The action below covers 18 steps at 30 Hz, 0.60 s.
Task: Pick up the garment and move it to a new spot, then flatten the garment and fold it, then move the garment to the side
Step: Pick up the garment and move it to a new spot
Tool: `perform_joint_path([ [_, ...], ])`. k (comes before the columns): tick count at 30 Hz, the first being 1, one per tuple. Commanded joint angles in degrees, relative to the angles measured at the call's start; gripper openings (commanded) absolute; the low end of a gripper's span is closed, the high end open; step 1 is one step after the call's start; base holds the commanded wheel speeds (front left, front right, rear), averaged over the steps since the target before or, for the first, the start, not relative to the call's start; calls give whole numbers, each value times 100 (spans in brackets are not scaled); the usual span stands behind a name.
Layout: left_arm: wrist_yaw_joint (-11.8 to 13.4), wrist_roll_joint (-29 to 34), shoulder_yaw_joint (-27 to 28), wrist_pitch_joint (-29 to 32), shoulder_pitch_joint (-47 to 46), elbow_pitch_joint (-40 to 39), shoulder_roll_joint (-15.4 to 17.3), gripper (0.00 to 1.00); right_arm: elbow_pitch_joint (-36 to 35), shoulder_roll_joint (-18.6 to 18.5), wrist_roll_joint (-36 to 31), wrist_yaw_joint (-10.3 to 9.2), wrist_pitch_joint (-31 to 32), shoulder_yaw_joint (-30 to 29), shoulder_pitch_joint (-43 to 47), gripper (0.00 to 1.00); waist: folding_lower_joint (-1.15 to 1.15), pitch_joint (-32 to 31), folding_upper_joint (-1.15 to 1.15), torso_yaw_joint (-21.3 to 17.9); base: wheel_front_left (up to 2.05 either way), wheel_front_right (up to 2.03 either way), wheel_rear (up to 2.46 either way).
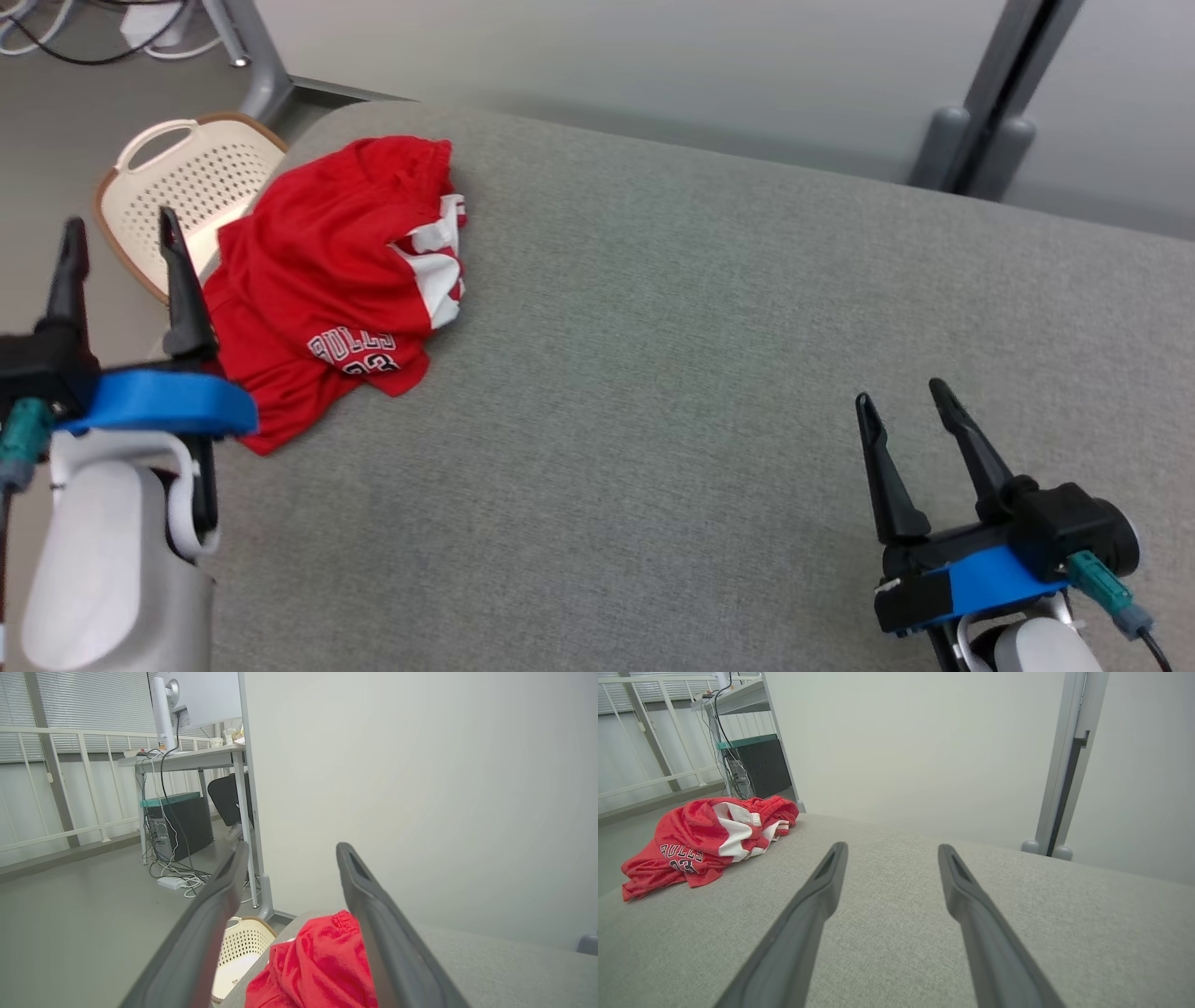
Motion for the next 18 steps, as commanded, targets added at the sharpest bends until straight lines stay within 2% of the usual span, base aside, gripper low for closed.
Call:
perform_joint_path([
  [1, -36, -13, 49, -18, -241, 51, 58, 100, -83, -30, -88, 3, 19, -43, -114, 100, 0, 386, 0, -393, 0, 0, 0],
  [7, -154, -119, 330, -18, -1180, 384, 389, 100, -624, -26, -309, 3, 118, -123, -333, 100, 0, 1022, 0, -960, 0, 0, 0],
  [11, -202, -118, 392, -18, -1531, 777, 575, 100, -892, -24, -384, 3, 166, -153, -388, 100, 0, 1303, 0, -1169, 0, 0, 0],
  [18, -400, -171, 249, 690, -2238, 2142, 988, 100, -1348, -24, -430, 3, 181, -157, -480, 100, 0, 1711, 0, -1399, 0, 0, 0],
])
